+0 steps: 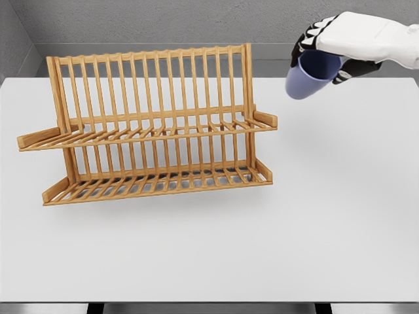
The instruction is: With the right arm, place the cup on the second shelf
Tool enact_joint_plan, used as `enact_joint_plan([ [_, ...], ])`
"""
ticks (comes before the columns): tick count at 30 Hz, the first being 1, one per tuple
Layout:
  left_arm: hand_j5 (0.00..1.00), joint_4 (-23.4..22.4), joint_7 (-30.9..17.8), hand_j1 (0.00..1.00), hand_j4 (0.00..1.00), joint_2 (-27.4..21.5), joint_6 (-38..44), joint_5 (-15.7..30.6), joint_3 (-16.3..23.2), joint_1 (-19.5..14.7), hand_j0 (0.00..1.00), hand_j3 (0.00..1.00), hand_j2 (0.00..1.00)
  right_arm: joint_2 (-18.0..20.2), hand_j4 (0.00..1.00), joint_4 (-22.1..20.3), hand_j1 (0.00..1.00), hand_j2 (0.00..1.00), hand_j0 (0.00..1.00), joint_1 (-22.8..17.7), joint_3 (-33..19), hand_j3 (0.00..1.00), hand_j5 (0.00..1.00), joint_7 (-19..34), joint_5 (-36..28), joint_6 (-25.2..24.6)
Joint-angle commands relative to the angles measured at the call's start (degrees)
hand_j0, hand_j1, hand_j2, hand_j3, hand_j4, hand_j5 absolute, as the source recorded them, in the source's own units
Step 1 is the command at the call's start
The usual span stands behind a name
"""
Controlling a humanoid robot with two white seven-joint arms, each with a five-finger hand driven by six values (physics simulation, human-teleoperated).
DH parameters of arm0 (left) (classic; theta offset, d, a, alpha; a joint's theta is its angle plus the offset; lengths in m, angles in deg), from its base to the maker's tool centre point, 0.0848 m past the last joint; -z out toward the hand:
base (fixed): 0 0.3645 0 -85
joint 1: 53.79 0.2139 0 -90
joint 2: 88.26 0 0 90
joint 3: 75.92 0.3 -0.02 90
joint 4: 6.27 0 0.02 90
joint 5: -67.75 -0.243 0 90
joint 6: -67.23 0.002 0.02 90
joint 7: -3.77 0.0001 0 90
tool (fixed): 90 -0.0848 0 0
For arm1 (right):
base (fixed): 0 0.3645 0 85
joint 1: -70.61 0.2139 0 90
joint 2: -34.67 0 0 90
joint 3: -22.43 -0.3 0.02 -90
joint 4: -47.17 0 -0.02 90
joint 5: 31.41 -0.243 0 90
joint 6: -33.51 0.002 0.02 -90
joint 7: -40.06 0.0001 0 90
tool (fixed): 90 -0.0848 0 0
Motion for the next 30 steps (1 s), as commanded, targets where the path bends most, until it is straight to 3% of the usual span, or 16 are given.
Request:
enact_joint_plan([
  [1, 1.00, -0.01, -0.01, 1.00, 1.00, 0.00, 0.00, 0.00, 0.00, 0.00, 1.00, 1.00, 1.00, -0.02, 0.61, -1.44, 0.61, 0.61, 0.61, 0.00, -0.65, 0.61, 0.61, -0.04, -0.08, -0.16],
  [14, 1.00, -0.01, -0.01, 1.00, 1.00, 0.00, 0.00, 0.00, 0.00, 0.00, 1.00, 1.00, 1.00, -0.37, 0.61, -6.53, 0.61, 0.61, 0.61, -0.35, -0.74, 0.61, 0.61, -0.04, -0.17, 0.02],
  [16, 1.00, -0.01, -0.01, 1.00, 1.00, 0.00, 0.08, 0.00, 0.00, 0.00, 1.00, 1.00, 1.00, -2.75, 0.61, -6.53, 0.61, 0.61, 0.61, -0.27, -0.48, 0.61, 0.61, -0.04, -0.17, 0.11],
  [30, 1.00, -0.01, -0.01, 1.00, 1.00, 0.00, 0.00, 0.00, 0.00, 0.00, 1.00, 1.00, 1.00, -7.32, 0.61, -6.53, 0.61, 0.61, 0.61, -0.09, -0.04, 0.61, 0.61, -0.04, -0.17, -0.07],
])
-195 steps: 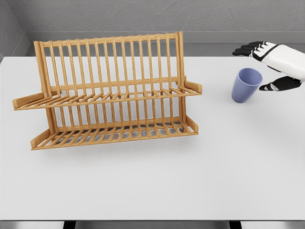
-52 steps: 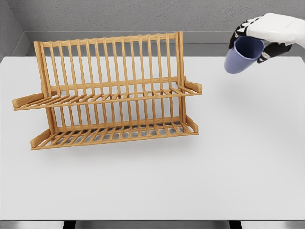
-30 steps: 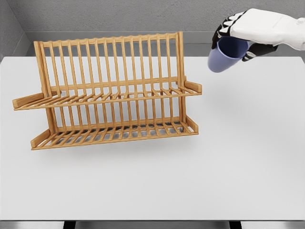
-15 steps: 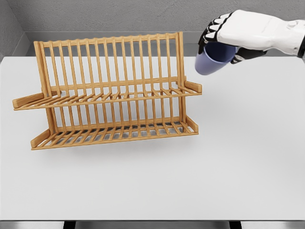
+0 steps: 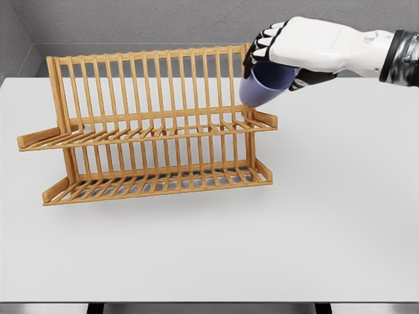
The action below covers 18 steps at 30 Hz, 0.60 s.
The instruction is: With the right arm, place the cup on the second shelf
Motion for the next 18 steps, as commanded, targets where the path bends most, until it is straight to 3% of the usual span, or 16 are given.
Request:
enact_joint_plan([
  [1, 1.00, -0.01, -0.01, 1.00, 1.00, 0.00, -0.01, 0.00, 0.00, 0.00, 1.00, 1.00, 1.00, -1.07, 0.61, 0.00, 0.61, 0.61, 0.61, 0.09, 0.11, 0.61, 0.61, -0.04, -0.24, -0.31],
  [16, 1.00, -0.01, -0.01, 1.00, 1.00, 0.00, -0.01, 0.00, 0.00, 0.00, 1.00, 1.00, 1.00, -5.12, 0.61, 0.17, 0.61, 0.61, 0.61, -1.49, 0.99, 0.61, 0.61, -0.04, 0.38, -0.40],
  [17, 1.00, -0.01, -0.01, 1.00, 1.00, 0.00, -0.01, 0.00, 0.00, 0.00, 1.00, 1.00, 1.00, -5.12, 0.65, 0.17, 0.65, 0.65, 0.65, -1.67, 0.99, 0.65, 0.65, -0.04, 0.38, -0.40],
  [18, 1.00, -0.01, -0.01, 1.00, 1.00, 0.00, 0.08, 0.00, 0.00, 0.00, 1.00, 1.00, 1.00, -5.20, 0.99, 0.09, 0.99, 0.99, 0.99, -1.76, 1.07, 0.99, 0.99, -0.04, 0.38, -0.40],
])
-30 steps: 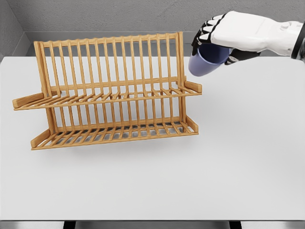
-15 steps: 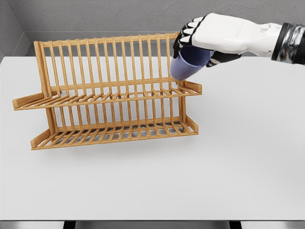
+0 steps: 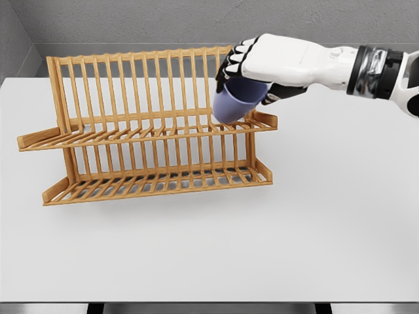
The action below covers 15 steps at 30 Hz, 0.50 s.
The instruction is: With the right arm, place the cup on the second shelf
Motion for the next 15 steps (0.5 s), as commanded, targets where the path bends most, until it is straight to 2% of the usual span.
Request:
enact_joint_plan([
  [1, 1.00, -0.01, -0.01, 1.00, 1.00, 0.00, -0.01, 0.00, 0.00, 0.00, 1.00, 1.00, 1.00, -0.16, 1.00, -0.03, 1.00, 1.00, 1.00, 0.00, 0.10, 1.00, 1.00, -0.04, -0.13, -0.05],
  [15, 1.00, -0.01, -0.01, 1.00, 1.00, 0.00, -0.01, 0.00, 0.00, 0.00, 1.00, 1.00, 1.00, -1.04, 1.00, -0.03, 1.00, 1.00, 1.00, 0.00, 0.45, 1.00, 1.00, -0.04, -0.13, 0.13],
])
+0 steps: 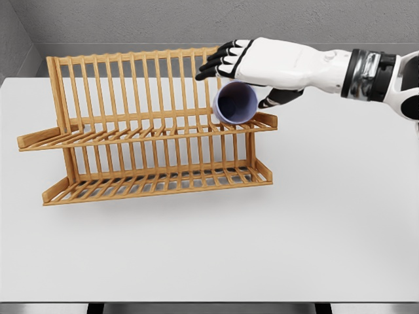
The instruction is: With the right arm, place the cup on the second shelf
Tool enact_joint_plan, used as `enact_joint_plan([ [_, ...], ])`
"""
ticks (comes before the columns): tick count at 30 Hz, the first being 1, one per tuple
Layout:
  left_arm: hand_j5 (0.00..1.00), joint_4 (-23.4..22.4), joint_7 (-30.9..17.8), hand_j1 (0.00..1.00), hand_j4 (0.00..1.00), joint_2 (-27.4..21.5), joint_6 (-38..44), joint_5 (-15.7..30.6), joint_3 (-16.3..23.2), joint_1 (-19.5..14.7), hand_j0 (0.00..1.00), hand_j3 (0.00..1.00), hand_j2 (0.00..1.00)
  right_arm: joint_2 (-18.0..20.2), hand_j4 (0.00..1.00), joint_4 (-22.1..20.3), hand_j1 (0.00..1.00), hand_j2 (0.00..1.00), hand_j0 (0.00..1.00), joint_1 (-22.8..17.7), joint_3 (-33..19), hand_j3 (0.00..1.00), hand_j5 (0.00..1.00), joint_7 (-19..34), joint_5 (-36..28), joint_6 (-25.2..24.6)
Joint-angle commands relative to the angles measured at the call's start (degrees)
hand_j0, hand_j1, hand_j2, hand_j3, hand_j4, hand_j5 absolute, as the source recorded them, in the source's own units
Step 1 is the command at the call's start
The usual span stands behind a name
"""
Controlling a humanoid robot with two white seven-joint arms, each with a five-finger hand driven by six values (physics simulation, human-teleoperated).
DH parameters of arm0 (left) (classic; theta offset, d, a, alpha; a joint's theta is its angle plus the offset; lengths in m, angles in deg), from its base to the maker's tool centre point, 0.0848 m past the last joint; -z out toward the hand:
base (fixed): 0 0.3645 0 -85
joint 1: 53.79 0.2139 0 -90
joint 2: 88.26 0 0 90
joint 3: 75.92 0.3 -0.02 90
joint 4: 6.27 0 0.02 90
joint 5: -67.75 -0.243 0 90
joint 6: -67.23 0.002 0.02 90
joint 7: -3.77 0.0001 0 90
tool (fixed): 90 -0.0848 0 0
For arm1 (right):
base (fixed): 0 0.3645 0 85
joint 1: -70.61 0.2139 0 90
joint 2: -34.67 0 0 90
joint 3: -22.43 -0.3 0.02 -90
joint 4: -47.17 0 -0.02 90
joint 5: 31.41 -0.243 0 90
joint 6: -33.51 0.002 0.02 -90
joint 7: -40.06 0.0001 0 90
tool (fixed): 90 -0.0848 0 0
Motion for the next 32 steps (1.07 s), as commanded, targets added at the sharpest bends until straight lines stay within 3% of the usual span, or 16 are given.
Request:
enact_joint_plan([
  [1, 1.00, -0.01, -0.01, 1.00, 1.00, 0.00, -0.01, 0.00, 0.00, 0.00, 1.00, 1.00, 1.00, -0.15, 1.00, -0.07, 1.00, 1.00, 1.00, 0.00, 0.05, 1.00, 1.00, -0.03, -0.17, -0.11],
  [9, 1.00, -0.01, -0.01, 1.00, 1.00, 0.00, -0.01, 0.00, 0.00, 0.00, 1.00, 1.00, 1.00, 0.73, 1.00, -0.07, 1.00, 1.00, 1.00, 0.62, -1.18, 1.00, 1.00, -0.03, -0.26, 0.50],
  [10, 1.00, -0.01, -0.01, 1.00, 1.00, 0.00, -0.01, 0.00, 0.00, 0.00, 1.00, 1.00, 1.00, 1.08, 1.00, -0.07, 1.00, 1.00, 1.00, 0.44, -3.90, 1.00, 1.00, -0.03, -0.26, 0.59],
  [13, 1.00, -0.01, -0.01, 1.00, 1.00, 0.00, -0.01, 0.00, 0.00, 0.00, 1.00, 1.00, 1.00, 8.02, 1.00, 0.19, 1.00, 1.00, 1.00, -1.23, -13.57, 1.00, 1.00, -0.03, -0.69, 2.78],
  [14, 1.00, -0.01, -0.01, 1.00, 1.00, 0.00, -0.01, 0.00, 0.00, 0.00, 1.00, 1.00, 1.00, 11.80, 1.00, 0.28, 1.00, 1.00, 1.00, -5.62, -19.45, 1.00, 1.00, -0.03, -0.78, 2.96],
  [16, 1.00, -0.01, -0.01, 1.00, 1.00, 0.00, 0.07, 0.00, 0.00, 0.00, 1.00, 1.00, 1.00, 15.06, 1.00, 0.37, 1.00, 1.00, 1.00, -15.99, -30.09, 1.00, 1.00, -0.03, -0.78, 2.96],
  [19, 1.00, -0.01, -0.01, 1.00, 1.00, 0.00, -0.01, 0.00, 0.00, 0.00, 1.00, 1.00, 1.00, 14.53, 1.00, 0.37, 1.00, 1.00, 1.00, -26.71, -36.86, 1.00, 1.00, -0.03, -0.43, 3.40],
  [22, 1.00, -0.01, -0.01, 1.00, 1.00, 0.00, -0.01, 0.00, 0.00, 0.00, 1.00, 1.00, 1.00, 9.79, 1.00, -0.07, 1.00, 1.00, 1.00, -31.73, -36.87, 1.00, 1.00, -0.03, -0.34, 4.28],
  [26, 1.00, -0.01, -0.01, 1.00, 1.00, 0.00, 0.07, 0.00, 0.00, 0.00, 1.00, 1.00, 1.00, 3.11, 1.00, -0.07, 1.00, 1.00, 1.00, -34.63, -33.88, 1.00, 1.00, -0.03, -0.34, 7.88],
  [32, 1.00, -0.01, -0.01, 1.00, 1.00, 0.00, -0.01, 0.00, 0.00, 0.00, 1.00, 1.00, 1.00, 0.38, 1.00, -0.07, 1.00, 1.00, 1.00, -34.54, -32.47, 1.00, 1.00, -0.03, -0.17, 7.88],
])
